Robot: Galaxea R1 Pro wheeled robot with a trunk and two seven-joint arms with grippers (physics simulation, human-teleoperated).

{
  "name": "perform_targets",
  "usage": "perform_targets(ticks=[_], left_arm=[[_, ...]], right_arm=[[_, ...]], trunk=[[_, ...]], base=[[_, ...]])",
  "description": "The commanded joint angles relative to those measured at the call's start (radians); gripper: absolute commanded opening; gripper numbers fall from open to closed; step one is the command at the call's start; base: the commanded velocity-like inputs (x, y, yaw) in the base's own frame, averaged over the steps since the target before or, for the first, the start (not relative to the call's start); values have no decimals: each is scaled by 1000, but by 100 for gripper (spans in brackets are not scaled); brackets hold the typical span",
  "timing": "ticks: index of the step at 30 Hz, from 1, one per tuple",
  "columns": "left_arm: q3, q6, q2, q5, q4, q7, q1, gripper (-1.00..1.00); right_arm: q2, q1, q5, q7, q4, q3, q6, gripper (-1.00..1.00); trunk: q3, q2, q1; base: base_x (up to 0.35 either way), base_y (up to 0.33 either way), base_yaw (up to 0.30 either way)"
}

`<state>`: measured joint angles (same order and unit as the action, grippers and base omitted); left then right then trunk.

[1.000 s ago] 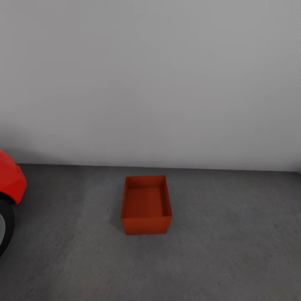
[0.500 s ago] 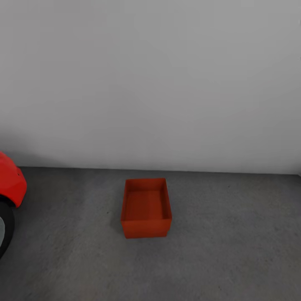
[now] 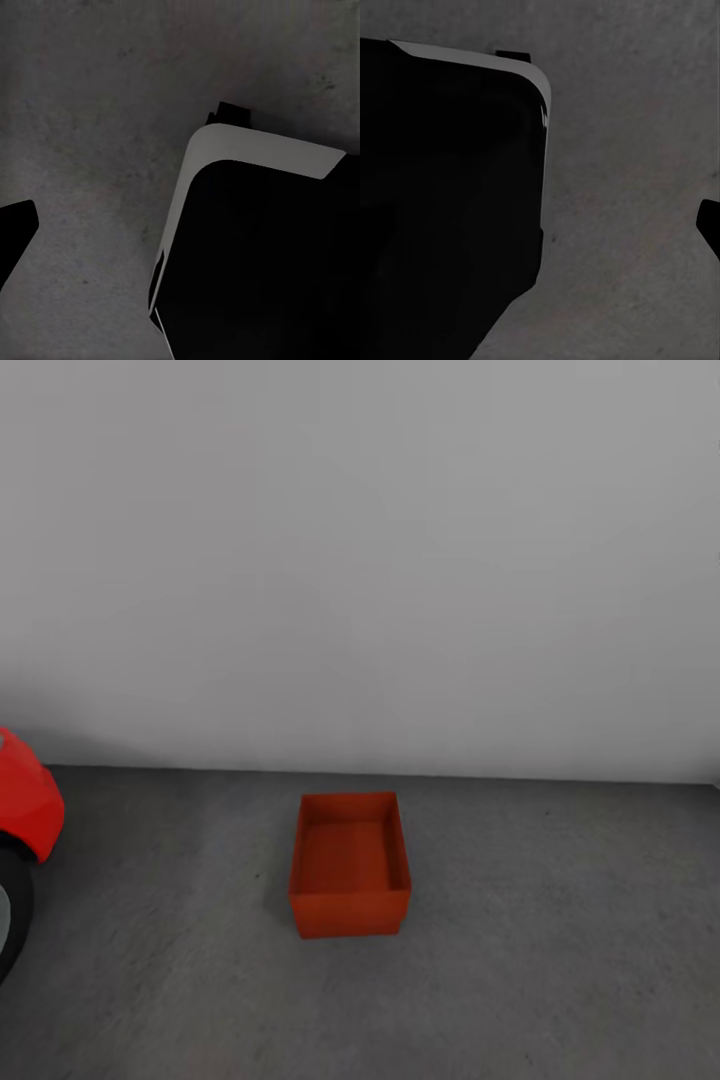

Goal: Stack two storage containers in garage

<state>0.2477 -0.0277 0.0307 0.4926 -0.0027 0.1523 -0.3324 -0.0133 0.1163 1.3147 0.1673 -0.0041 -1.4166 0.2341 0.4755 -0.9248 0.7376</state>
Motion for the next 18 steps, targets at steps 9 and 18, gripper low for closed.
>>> perform_targets(ticks=[9,18], left_arm=[[8,-3,0,7,0,3,-1,100],[8,-3,0,7,0,3,-1,100]], right_arm=[[1,-6,4,15,5,-7,4,100],[1,-6,6,15,7,-7,4,100]], trunk=[[-13,-1,0],[-28,-1,0]], base=[[0,0,0],[0,0,0]])
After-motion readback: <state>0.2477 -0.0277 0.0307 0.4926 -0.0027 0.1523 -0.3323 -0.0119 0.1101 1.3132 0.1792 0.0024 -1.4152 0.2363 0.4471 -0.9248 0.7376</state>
